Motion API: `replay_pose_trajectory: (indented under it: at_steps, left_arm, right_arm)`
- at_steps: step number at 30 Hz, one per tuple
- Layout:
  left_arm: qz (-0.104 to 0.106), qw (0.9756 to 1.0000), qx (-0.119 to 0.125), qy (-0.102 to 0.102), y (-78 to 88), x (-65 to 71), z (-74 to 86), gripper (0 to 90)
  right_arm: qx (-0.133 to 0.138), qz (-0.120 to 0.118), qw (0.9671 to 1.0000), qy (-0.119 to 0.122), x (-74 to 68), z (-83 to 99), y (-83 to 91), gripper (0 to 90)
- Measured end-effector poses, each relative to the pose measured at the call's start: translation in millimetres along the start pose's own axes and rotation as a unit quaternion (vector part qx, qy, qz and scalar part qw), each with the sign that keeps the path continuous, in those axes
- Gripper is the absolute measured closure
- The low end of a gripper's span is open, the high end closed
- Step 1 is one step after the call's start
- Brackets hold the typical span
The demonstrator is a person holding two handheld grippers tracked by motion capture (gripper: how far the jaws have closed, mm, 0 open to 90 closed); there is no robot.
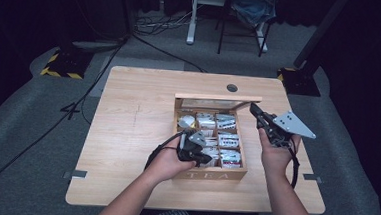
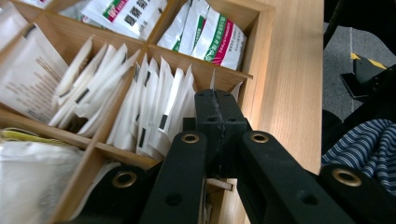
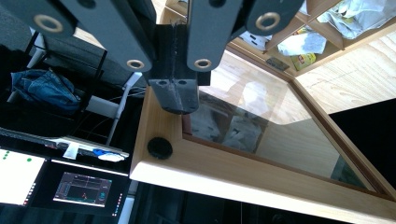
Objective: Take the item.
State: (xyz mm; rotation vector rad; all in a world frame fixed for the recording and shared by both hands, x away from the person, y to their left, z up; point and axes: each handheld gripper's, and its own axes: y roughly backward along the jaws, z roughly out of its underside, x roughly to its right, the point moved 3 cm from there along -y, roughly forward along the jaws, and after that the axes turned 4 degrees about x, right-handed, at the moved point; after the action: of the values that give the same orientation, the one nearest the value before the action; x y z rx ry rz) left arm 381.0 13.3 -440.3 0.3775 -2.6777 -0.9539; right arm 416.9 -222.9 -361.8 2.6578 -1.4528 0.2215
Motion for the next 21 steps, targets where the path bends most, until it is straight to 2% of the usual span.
replay_pose_trajectory:
  at_steps: [5, 18, 21]
  left_arm:
    - [0.01, 0.9999, 0.009, -0.005, 12.6, -0.9, -8.5, 90.0]
    - [0.021, 0.9986, 0.049, -0.001, 41.2, -1.3, -20.2, 90.0]
    - [0.016, 0.9985, 0.053, 0.0, 46.6, -2.5, -21.6, 90.0]
  right_arm:
    - [-0.001, 0.0, 1.0, 0.001, -0.4, 0.4, -0.4, 90.0]
    - [0.0, -0.001, 1.0, 0.0, -0.3, 0.6, -0.2, 90.0]
    - [-0.001, -0.001, 1.0, -0.001, -0.4, 0.8, -0.1, 90.0]
